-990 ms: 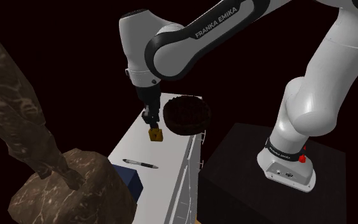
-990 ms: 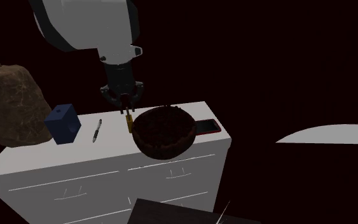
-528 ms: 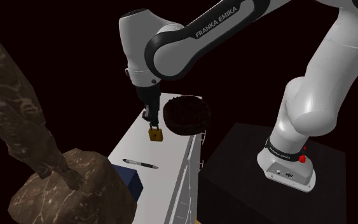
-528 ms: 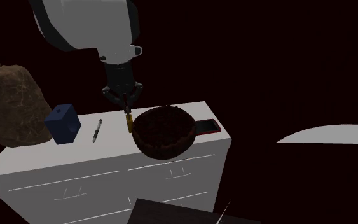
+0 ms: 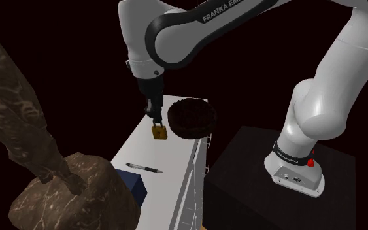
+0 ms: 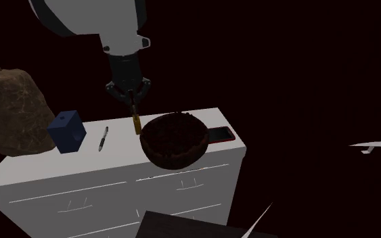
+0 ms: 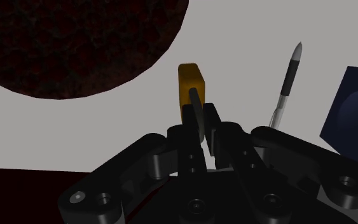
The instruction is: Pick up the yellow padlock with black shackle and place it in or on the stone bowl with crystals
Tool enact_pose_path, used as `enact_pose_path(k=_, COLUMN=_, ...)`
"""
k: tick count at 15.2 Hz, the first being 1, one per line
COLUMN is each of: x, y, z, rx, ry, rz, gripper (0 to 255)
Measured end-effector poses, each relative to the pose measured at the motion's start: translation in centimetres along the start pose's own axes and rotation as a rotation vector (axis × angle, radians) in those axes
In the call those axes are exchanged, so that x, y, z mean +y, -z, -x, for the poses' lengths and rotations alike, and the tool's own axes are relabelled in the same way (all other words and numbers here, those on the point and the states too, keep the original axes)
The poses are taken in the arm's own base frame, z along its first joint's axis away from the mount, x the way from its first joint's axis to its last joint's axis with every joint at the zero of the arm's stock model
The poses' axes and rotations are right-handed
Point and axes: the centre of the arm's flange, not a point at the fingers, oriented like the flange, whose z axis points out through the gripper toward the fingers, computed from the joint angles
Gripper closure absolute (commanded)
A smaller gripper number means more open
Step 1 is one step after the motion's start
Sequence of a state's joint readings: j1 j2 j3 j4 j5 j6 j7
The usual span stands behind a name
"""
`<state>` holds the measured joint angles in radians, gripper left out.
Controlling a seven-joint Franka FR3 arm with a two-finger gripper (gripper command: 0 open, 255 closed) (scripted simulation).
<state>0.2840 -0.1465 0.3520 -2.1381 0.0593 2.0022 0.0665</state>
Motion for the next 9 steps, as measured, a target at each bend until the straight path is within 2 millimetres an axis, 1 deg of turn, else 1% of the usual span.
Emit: enact_pose_path(k=9, x=-0.1, y=4.8, z=0.0, rx=0.000, ry=0.000, rz=0.000, gripper=255)
